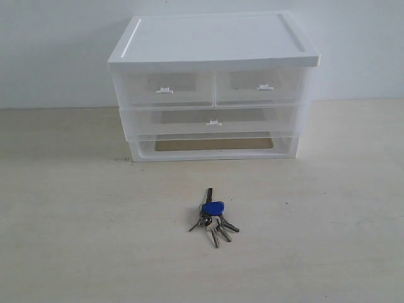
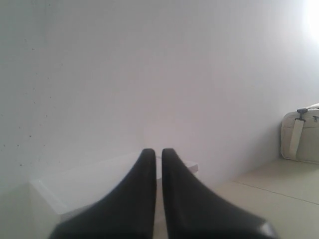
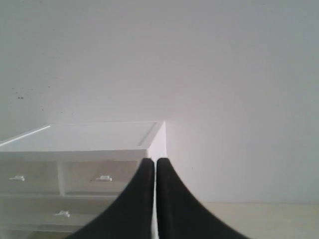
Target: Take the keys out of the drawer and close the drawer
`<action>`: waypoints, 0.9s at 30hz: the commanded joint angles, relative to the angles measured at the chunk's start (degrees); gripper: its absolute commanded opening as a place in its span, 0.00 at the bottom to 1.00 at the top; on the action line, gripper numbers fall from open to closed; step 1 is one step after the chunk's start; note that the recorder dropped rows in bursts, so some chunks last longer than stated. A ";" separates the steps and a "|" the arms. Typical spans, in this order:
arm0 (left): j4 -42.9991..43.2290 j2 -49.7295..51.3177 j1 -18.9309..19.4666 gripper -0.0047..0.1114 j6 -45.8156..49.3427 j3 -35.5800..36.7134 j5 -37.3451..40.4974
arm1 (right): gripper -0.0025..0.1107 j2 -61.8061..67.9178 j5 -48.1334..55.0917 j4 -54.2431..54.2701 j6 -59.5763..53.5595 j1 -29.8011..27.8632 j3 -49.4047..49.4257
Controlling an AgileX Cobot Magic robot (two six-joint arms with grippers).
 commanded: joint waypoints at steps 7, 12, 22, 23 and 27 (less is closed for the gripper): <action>-0.52 -0.37 -0.19 0.08 -0.79 0.34 0.33 | 0.02 -0.29 2.74 0.07 0.42 -0.11 0.13; -0.52 -0.37 -0.19 0.08 -0.79 0.34 0.33 | 0.02 -0.29 2.74 0.07 0.42 -0.11 0.13; 0.56 -0.45 0.05 0.08 -0.79 0.34 0.32 | 0.02 -0.29 2.74 0.07 0.42 -0.11 0.13; 0.66 -0.45 0.36 0.08 -0.79 0.34 0.32 | 0.02 -0.29 2.74 0.07 0.42 -0.11 0.13; 1.43 -0.45 5.07 0.08 -2.36 0.34 0.56 | 0.02 -0.29 2.74 0.07 0.42 -0.11 0.13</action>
